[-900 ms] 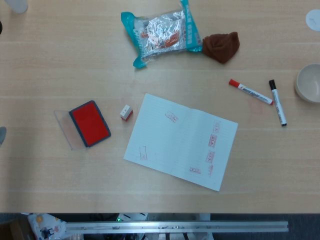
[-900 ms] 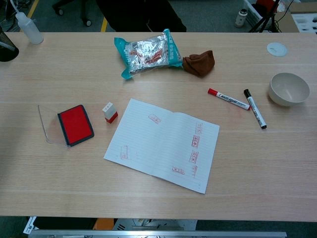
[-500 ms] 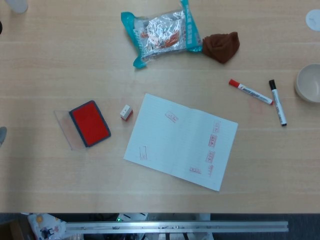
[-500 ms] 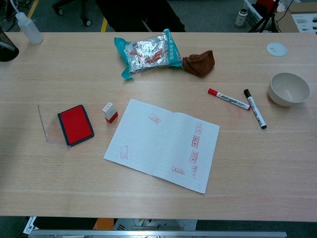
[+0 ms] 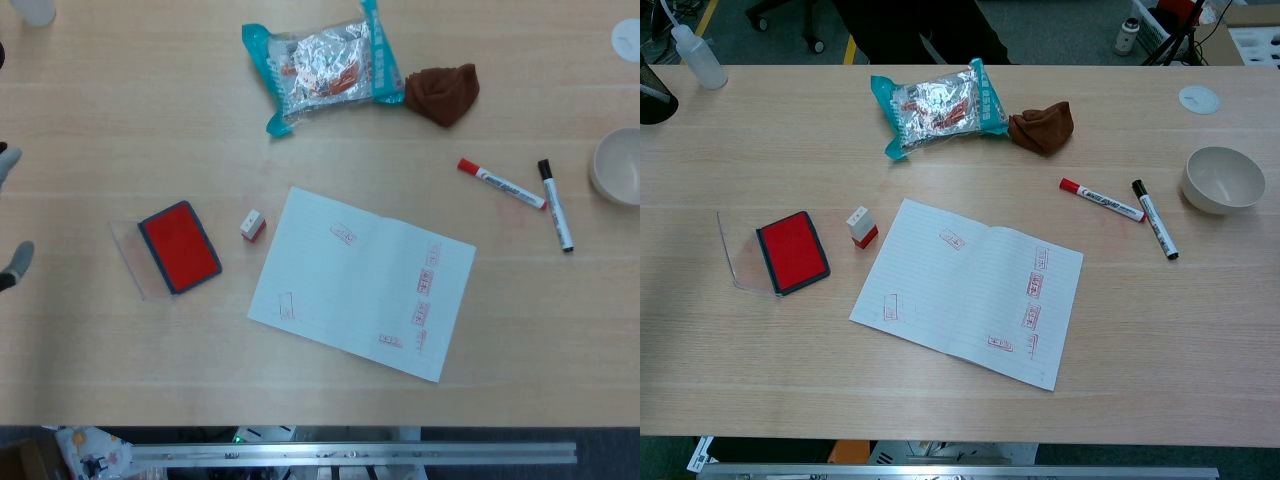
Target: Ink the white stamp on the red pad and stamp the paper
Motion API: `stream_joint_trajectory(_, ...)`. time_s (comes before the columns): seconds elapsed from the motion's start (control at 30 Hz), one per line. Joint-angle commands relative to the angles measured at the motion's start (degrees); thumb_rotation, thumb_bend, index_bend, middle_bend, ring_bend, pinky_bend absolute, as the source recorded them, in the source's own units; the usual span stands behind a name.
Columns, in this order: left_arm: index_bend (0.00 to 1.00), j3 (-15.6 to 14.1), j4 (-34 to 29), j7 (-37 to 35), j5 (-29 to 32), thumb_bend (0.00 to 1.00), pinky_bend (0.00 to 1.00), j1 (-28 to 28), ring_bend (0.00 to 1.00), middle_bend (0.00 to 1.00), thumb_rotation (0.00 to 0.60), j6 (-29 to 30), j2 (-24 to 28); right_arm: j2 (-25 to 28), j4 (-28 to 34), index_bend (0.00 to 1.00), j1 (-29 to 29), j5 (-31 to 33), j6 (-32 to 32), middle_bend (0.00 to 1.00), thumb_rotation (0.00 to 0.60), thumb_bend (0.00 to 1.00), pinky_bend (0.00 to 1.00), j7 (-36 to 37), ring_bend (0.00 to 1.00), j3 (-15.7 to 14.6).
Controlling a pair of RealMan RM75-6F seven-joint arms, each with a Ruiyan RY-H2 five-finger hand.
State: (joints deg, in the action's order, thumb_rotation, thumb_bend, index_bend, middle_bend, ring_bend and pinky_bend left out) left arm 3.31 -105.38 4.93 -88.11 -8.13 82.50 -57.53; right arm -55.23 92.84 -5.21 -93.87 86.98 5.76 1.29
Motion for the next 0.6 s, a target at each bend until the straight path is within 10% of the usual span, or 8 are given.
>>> stream_joint_trajectory(0.03,0.09,0.0,-0.9,0.0,-1.1,0.26,0.23,-1.1,0.17,0.11,0.600,-1.2,0.6,0.1,0.2,0.25,-0.2,0.1,-0.2,0.36,0.600,0.20,0.32,-0.1,0.29,0.1)
stream_joint_trajectory(0.3,0.10,0.6,-5.0,-2.4,-3.0,0.26,0.31,-5.8,0.20,0.16,0.600,-6.9,2.1,0.4,0.4,0.24,-0.7,0.6,-1.0,0.36,0.600,0.20,0.32,-0.1,0.29,0.4)
stream_joint_trajectory(0.6,0.16,2.6,-6.7,0.9,-1.1,0.26,0.67,-12.2,0.51,0.43,0.600,-14.3,-1.1,0.5,-0.1,0.24,-0.7,1.1,-1.3,0.36,0.600,0.20,0.32,0.4,0.29,0.4)
